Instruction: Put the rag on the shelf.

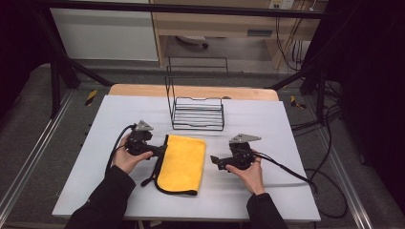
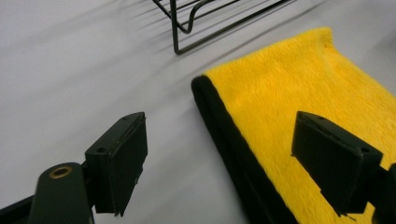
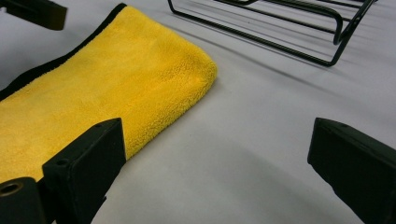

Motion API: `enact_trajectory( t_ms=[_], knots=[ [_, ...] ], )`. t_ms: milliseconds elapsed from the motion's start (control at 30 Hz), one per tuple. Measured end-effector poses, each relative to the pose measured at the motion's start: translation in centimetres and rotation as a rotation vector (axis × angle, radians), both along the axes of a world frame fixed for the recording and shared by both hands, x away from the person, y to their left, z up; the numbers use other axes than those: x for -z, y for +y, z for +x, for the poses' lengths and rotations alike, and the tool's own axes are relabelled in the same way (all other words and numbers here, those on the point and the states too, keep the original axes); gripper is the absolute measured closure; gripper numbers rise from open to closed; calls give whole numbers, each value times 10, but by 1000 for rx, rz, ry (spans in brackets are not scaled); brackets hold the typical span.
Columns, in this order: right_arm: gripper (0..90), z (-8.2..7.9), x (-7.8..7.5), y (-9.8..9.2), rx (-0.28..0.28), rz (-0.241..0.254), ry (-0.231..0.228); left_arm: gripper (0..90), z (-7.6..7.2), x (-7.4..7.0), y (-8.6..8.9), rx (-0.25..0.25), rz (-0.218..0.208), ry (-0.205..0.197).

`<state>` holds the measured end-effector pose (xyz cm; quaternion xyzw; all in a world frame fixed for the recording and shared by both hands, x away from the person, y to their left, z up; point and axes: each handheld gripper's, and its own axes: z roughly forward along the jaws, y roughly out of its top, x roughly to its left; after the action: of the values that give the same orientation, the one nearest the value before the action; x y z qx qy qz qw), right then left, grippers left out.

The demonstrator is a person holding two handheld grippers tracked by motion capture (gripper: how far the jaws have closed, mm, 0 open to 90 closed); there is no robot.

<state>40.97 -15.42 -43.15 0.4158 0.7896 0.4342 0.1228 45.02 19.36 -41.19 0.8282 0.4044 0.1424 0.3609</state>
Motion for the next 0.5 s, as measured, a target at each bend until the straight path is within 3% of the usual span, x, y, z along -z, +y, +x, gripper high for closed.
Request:
enact_trajectory(
  t_ms=[67,167,200,300,333,500],
  knots=[
    [47,-3,1,-2,2,3,-3,220,7,2,-5,-8,-7,13],
    [45,-3,4,-3,11,0,0,251,21,8,-12,-28,29,24],
    [45,-3,4,-3,13,-2,-1,271,24,10,-13,-35,24,18],
    [47,-4,5,-2,13,1,-6,318,34,16,-15,-42,11,53],
    [48,-4,5,-2,15,7,-8,389,36,18,-16,-44,7,56],
    [49,-3,5,-2,15,11,-7,505,41,22,-20,-31,-9,80]
  ],
)
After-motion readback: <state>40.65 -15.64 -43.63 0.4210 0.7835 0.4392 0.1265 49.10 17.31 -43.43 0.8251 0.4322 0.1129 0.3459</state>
